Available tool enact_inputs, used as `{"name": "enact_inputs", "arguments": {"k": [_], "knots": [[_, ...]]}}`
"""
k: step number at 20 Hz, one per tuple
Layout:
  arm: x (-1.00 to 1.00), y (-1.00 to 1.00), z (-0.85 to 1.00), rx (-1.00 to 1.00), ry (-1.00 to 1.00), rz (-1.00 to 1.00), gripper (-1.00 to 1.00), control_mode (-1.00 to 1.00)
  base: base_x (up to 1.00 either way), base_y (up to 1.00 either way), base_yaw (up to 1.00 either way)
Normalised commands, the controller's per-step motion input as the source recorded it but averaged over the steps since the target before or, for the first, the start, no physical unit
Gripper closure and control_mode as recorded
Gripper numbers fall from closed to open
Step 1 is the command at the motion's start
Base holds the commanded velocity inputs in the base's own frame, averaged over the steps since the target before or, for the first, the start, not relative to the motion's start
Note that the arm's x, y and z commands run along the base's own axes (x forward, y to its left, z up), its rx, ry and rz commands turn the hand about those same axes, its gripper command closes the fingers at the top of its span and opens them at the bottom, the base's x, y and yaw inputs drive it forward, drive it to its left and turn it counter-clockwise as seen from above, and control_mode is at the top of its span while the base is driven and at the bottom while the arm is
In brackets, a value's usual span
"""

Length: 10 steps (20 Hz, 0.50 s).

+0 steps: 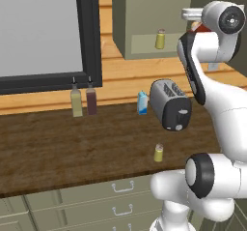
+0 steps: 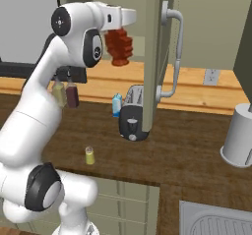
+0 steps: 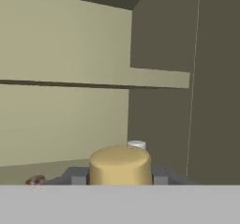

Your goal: Put the shaker and condiment bottle from the counter next to their counterparts in the cabinet.

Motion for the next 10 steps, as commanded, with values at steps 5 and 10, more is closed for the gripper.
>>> {"name": "enact_inputs", "arguments": {"k": [5,10], "knots": [[0.37,-0.22,0.15,0.09,0.02,0.00,1.00,-1.00,0.00,0.00,0.00],[0.29,-0.24,-0.09,0.01,0.00,0.00,1.00,-1.00,0.00,0.00,0.00]]}}
